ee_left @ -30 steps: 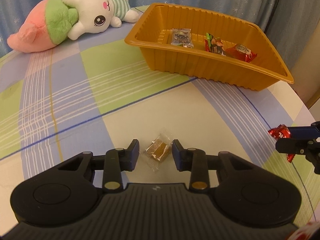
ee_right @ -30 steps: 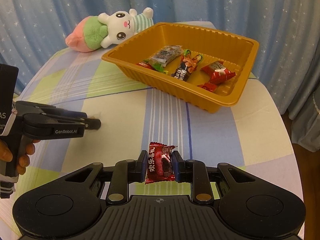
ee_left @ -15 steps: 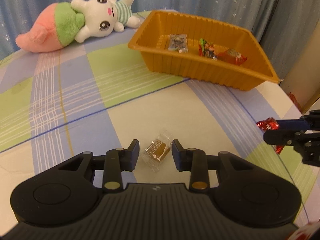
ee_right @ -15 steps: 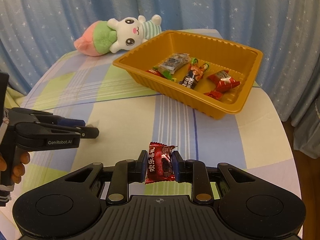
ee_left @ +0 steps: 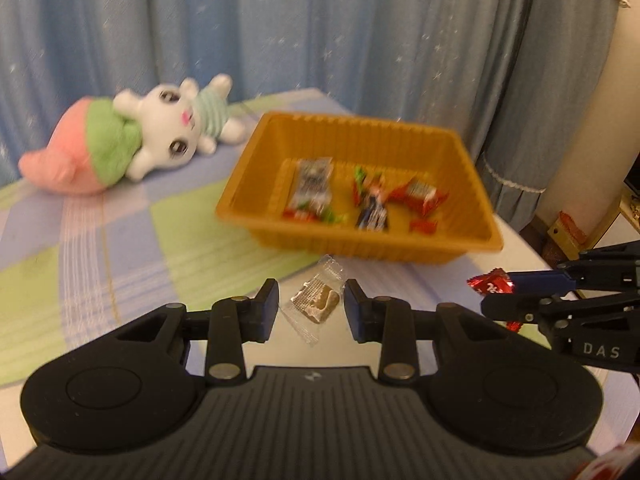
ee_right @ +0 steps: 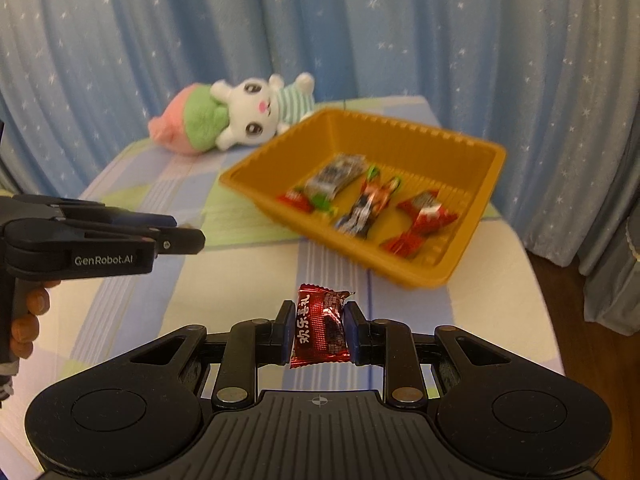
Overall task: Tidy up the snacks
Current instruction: 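Carry both held candies over the orange tray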
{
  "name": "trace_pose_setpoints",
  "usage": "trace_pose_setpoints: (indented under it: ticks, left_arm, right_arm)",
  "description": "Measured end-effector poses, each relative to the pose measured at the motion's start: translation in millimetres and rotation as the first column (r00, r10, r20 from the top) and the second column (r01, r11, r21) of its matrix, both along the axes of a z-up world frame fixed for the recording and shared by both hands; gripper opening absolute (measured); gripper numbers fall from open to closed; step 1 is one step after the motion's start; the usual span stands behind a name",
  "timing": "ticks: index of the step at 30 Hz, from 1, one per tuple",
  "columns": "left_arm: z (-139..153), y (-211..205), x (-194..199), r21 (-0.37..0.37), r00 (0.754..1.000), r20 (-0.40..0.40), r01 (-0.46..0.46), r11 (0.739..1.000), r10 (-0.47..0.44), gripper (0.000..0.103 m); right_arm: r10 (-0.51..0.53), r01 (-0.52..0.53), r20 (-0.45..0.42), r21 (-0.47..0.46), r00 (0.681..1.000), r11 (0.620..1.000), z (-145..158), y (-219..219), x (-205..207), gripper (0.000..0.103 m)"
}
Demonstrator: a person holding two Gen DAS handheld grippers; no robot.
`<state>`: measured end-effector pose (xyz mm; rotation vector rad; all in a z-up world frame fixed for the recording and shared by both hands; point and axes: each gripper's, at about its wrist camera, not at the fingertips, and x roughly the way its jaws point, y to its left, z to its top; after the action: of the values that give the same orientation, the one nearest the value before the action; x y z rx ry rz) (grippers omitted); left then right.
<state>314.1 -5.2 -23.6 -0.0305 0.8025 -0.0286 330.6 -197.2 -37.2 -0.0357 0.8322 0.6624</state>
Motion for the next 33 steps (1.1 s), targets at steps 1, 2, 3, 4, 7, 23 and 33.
trace_pose_setpoints:
  ticks: [1, 2, 3, 4, 7, 23, 33]
  left_arm:
    - [3, -3, 5, 0.004, 1.000, 0.008, 0.006, 1.000, -0.006, 0.032]
    - [6, -6, 9, 0.008, 1.000, 0.015, 0.010, 1.000, -0.010, 0.032]
    - [8, -8, 14, 0.012, 1.000, 0.024, 0.013, 1.000, -0.014, 0.032]
    - [11, -11, 19, 0.012, 0.999, 0.030, 0.015, 1.000, -0.016, 0.032]
    - [16, -17, 36, 0.005, 0.999, 0.040, 0.017, 1.000, -0.017, 0.032]
    - [16, -35, 139, 0.020, 0.999, 0.025, 0.020, 1.000, -0.020, 0.032]
    - [-7, -45, 186, 0.037, 0.999, -0.023, 0.035, 0.999, -0.034, 0.033]
  right_arm:
    - [-0.007, 0.007, 0.007, 0.006, 1.000, 1.000, 3, -2, 4, 0.026]
    - [-0.013, 0.013, 0.014, 0.013, 1.000, 1.000, 6, -4, 8, 0.026]
    - [-0.020, 0.020, 0.018, 0.022, 1.000, 1.000, 9, -5, 12, 0.026]
    - [-0.027, 0.026, 0.022, 0.032, 0.999, 0.999, 12, -7, 17, 0.026]
    - [-0.044, 0.042, 0.038, 0.055, 0.998, 0.998, 21, -11, 33, 0.026]
    - [-0.107, 0.104, 0.030, 0.109, 0.994, 0.989, 28, -16, 125, 0.026]
    - [-0.124, 0.123, -0.004, 0.103, 0.992, 0.987, 11, -16, 161, 0.026]
